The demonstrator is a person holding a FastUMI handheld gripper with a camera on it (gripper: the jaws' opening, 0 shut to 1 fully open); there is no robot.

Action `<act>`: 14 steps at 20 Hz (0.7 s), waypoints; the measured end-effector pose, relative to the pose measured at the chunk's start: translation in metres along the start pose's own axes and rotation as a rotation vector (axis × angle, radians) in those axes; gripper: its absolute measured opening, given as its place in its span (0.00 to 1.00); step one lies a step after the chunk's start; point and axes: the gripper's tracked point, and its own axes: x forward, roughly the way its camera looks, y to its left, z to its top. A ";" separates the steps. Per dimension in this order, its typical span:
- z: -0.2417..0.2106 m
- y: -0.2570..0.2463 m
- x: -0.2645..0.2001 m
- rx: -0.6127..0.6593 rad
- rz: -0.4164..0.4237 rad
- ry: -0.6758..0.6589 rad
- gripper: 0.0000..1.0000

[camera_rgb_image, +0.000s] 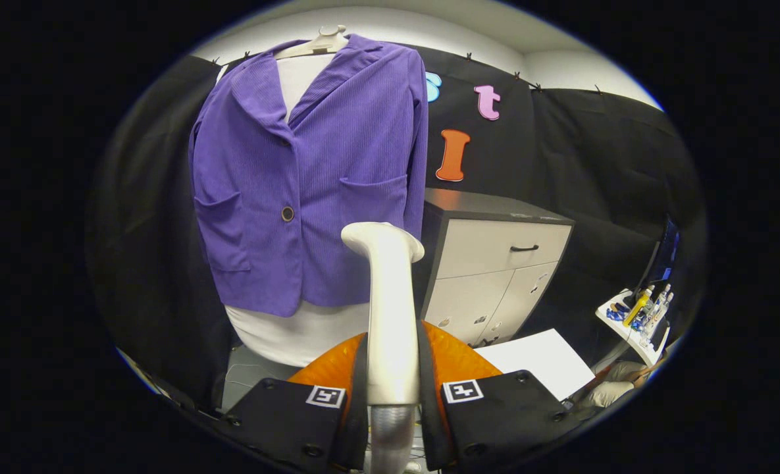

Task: Iron the clothes twice with a garment steamer, once on the left side and once on the right side.

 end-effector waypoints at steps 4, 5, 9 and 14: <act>0.043 -0.008 -0.015 0.035 -0.017 -0.064 0.41; 0.057 -0.009 -0.018 0.041 -0.020 -0.085 0.40; 0.110 -0.006 -0.032 0.064 -0.018 -0.173 0.41; 0.163 0.007 -0.054 0.089 0.003 -0.256 0.40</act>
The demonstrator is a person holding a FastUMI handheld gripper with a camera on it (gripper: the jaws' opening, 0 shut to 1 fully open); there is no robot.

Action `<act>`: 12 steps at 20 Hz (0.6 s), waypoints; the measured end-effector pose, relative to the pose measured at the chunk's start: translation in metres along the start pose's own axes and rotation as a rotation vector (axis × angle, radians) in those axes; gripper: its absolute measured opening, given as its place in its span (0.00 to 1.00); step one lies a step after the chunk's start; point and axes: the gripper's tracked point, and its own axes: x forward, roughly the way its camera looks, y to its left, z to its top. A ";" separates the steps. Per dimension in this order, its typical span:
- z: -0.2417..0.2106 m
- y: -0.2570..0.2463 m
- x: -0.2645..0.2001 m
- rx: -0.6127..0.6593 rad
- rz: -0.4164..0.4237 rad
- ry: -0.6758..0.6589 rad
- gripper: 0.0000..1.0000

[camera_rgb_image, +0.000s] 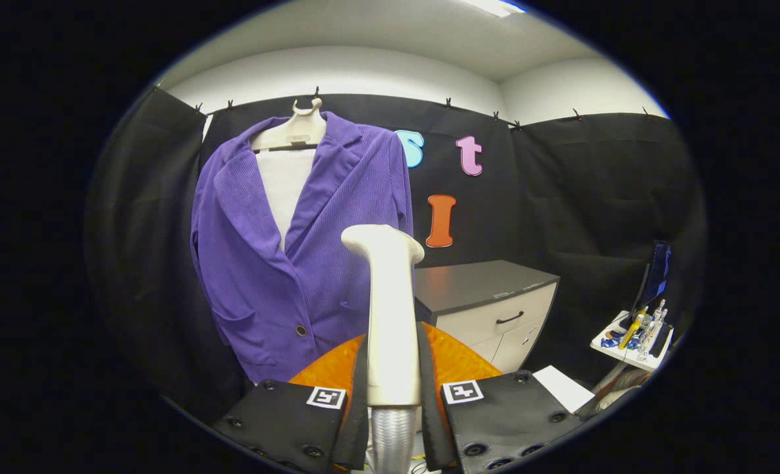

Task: Iron the clothes twice with a garment steamer, once on the left side and once on the right side.

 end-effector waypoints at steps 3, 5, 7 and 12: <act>0.029 0.015 -0.005 0.001 0.021 -0.049 0.40; 0.038 0.028 -0.007 -0.013 0.039 -0.079 0.40; 0.045 0.045 -0.008 -0.031 0.064 -0.101 0.40; 0.057 0.098 -0.014 -0.078 0.151 -0.139 0.40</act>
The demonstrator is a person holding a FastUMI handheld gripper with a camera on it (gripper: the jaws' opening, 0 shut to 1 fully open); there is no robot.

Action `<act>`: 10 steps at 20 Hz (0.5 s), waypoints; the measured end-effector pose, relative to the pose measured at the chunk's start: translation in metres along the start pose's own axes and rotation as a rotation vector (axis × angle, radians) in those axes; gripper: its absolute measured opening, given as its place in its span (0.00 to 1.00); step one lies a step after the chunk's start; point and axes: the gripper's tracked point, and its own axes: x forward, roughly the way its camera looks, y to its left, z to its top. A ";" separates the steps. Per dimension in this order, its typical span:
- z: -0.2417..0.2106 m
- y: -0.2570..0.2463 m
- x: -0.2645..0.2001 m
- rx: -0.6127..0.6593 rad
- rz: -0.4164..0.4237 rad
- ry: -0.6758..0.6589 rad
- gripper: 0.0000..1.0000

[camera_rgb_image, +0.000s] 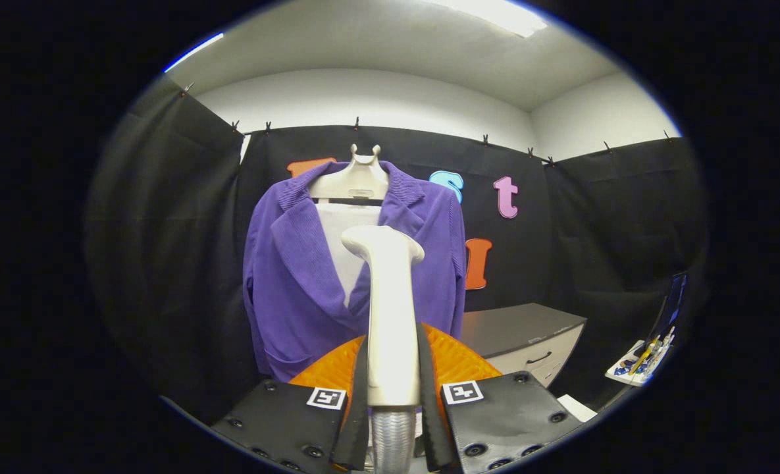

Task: Iron the clothes twice with a garment steamer, once on the left side and once on the right side.

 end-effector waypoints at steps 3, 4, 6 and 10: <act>0.006 0.034 0.003 -0.001 0.060 -0.026 0.40; 0.008 0.045 0.003 -0.009 0.074 -0.040 0.40; 0.009 0.066 0.003 -0.026 0.107 -0.054 0.40; 0.003 0.096 0.008 -0.050 0.154 -0.052 0.40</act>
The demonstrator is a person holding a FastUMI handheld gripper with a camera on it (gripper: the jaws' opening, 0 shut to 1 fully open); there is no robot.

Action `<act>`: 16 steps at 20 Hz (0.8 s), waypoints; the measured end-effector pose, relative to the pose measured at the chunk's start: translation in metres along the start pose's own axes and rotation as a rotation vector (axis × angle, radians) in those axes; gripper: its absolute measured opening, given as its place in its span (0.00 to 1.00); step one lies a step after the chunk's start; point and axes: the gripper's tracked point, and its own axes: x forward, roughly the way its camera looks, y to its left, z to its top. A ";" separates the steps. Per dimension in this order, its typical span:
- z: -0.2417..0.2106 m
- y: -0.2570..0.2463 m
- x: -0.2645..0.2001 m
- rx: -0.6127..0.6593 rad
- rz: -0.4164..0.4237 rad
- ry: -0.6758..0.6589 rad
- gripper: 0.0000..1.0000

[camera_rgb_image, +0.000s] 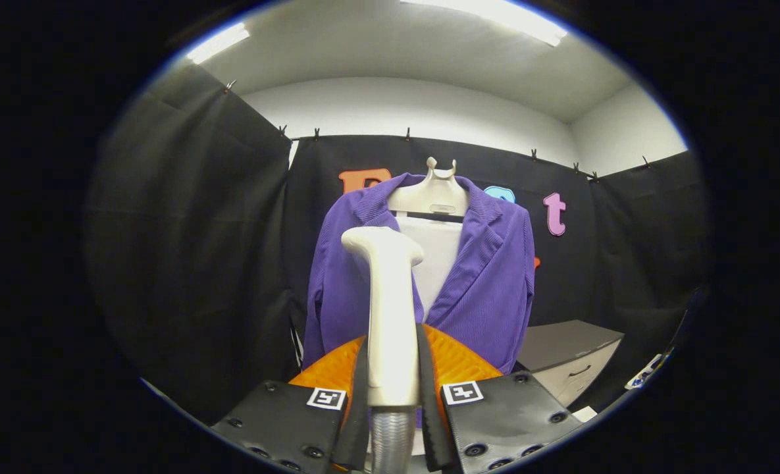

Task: Iron the clothes twice with a garment steamer, once on the left side and once on the right side.

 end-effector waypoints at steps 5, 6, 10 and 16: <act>-0.020 0.013 0.015 -0.058 -0.001 0.025 0.40; -0.025 0.014 0.014 -0.069 -0.005 0.036 0.40; -0.056 0.016 0.018 -0.109 0.008 0.088 0.40; -0.095 0.010 0.006 -0.113 0.011 0.155 0.40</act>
